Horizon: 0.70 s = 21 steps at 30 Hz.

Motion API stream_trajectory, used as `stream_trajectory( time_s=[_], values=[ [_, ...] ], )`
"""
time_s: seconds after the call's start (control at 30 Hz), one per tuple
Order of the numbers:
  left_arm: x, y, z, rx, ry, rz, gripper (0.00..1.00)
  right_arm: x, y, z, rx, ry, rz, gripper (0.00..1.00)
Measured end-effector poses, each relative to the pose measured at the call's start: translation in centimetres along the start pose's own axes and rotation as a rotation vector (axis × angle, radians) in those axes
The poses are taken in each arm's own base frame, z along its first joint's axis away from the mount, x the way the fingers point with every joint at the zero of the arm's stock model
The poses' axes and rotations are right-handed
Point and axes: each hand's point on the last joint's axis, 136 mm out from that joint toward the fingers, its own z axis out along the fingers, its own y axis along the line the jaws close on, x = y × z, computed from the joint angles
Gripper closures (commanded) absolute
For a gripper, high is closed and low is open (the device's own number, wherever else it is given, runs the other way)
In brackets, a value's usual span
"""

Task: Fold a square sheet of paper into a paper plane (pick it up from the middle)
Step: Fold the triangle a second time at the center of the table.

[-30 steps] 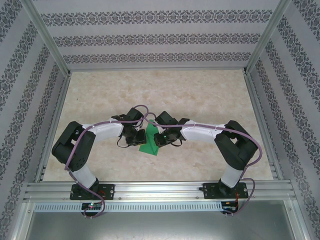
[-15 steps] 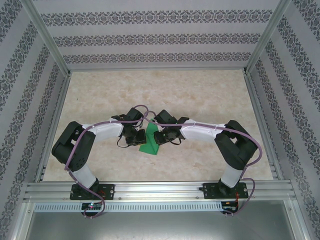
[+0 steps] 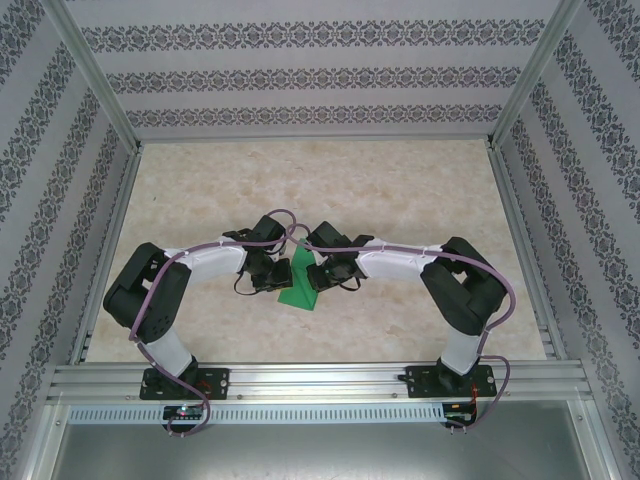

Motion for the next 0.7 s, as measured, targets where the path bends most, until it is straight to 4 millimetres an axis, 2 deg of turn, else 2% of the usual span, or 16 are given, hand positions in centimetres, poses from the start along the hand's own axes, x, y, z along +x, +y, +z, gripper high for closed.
stream_trajectory(
  time_s=[0.7],
  values=[
    [0.01, 0.01, 0.0, 0.0, 0.0, 0.0, 0.87, -0.06, -0.36, 0.33, 0.025, 0.013, -0.02, 0.87]
  ],
)
